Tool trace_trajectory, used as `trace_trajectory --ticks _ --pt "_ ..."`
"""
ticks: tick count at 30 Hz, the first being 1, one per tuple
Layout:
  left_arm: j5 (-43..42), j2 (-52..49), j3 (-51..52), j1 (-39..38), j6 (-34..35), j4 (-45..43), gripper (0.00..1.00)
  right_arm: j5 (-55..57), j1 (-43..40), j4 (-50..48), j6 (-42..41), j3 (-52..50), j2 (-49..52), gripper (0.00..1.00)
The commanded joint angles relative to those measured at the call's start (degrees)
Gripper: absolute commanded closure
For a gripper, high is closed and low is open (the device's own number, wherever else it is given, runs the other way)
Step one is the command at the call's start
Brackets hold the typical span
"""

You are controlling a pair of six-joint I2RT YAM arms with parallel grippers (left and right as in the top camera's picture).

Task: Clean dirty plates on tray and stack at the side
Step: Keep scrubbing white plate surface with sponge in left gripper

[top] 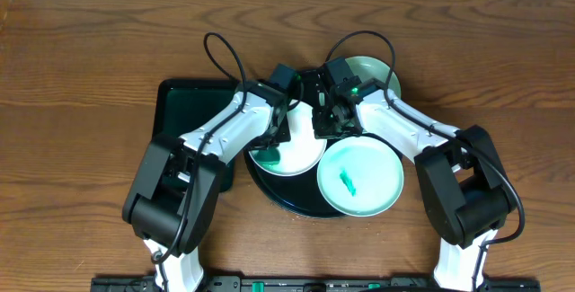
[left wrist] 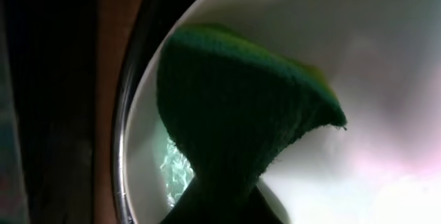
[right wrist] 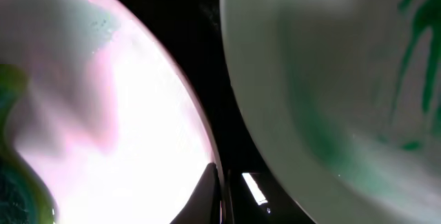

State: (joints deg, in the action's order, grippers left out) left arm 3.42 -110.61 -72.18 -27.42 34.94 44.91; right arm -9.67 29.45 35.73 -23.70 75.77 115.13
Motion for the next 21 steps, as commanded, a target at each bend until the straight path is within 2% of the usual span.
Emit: trace_trajectory --ticks 1,8,10,14,21 --pt "-1.38 -0.96 -0.04 -0.13 -0.74 2.64 0.93 0.13 0.48 -0.15 -0.68 0.57 1.25 0.99" --pt "-29.77 -0.94 -0.04 -0.63 -18.36 -1.75 0.93 -0.5 0.48 -0.17 -0.68 0.57 1.27 0.99" --pt "-31.17 -0.96 -0.04 -0.63 -19.45 -2.71 0.93 -0.5 0.48 -0.17 -0.68 0.57 1.27 0.99" --pt "-26.1 -0.94 -0.04 -0.52 -19.21 -5.7 0.93 -0.5 0.48 -0.17 -0.68 0.57 1.27 0.99" --pt "3.08 -0.96 -0.04 -0.52 -9.64 -7.26 0.93 -0.5 0.48 -0.17 -0.68 0.57 1.27 0.99"
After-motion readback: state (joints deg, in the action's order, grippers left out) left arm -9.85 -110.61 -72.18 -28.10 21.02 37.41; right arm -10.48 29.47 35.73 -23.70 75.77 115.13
